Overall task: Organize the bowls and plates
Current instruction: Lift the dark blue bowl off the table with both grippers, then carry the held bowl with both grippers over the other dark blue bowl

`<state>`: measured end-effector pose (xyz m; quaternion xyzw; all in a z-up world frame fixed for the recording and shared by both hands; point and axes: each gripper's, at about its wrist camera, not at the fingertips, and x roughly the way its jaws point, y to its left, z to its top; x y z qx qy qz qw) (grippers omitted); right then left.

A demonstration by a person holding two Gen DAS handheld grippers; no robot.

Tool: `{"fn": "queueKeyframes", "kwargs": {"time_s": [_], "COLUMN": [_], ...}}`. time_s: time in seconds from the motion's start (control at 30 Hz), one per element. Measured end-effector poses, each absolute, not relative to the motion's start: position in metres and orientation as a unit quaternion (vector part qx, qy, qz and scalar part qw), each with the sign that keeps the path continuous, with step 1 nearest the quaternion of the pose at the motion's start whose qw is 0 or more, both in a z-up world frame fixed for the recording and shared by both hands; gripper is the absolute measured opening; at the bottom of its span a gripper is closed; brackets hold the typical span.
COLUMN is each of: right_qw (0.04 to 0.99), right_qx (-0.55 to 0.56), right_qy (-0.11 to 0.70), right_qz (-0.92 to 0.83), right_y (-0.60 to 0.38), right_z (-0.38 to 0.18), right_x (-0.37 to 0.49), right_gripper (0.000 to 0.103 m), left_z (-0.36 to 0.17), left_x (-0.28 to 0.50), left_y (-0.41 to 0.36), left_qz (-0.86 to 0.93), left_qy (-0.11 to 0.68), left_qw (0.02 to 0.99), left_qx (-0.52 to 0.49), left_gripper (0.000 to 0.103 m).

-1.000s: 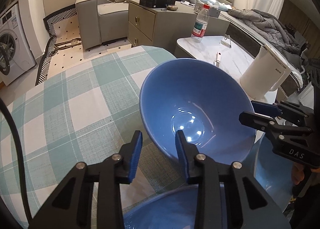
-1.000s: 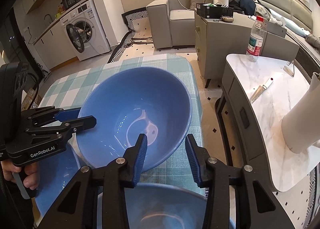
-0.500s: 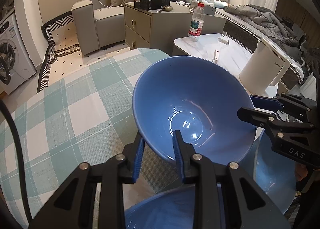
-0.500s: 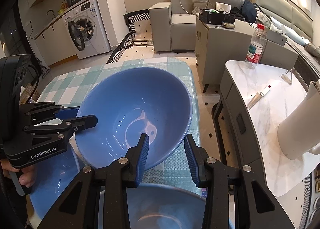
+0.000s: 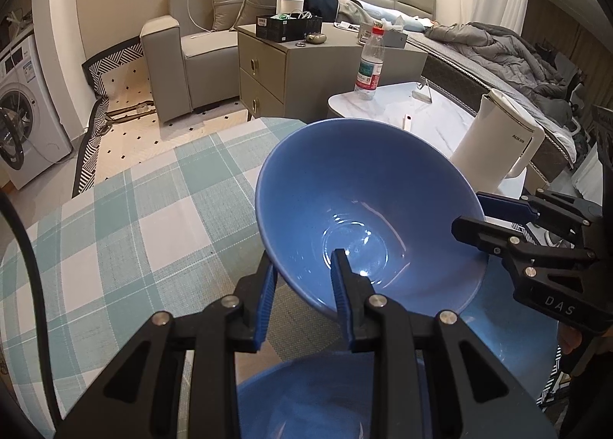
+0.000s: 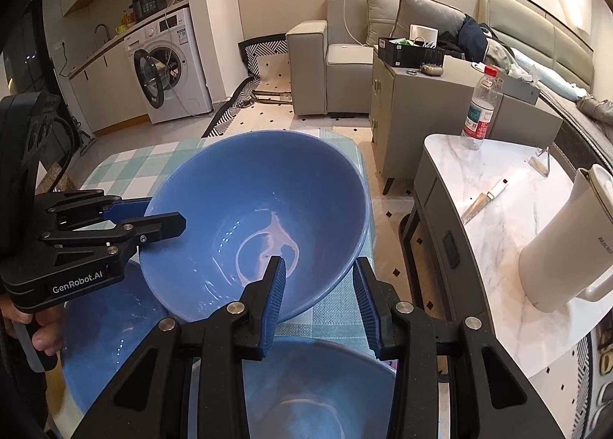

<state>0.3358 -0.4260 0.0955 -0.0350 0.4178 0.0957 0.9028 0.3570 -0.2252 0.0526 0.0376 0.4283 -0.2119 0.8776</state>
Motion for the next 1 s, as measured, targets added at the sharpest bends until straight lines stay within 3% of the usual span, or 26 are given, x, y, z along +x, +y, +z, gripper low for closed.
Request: {"fn": "queueKeyframes", "kwargs": {"time_s": [1.0], "right_qw": [0.921], "right_qx": [-0.047], "right_qy": [0.375], "right_qz": [0.098], "right_y": [-0.408], "right_z": [0.137], "right_x": [0.285], "right_gripper": [0.038], "left_z": [0.095], "left_x": [0.311], "left_y": [-0.206], "left_qz": [-0.214], "left_qy": [0.38], "left_qw": [0.899], "left_qx": [0.024], "left_gripper": [0.027]}}
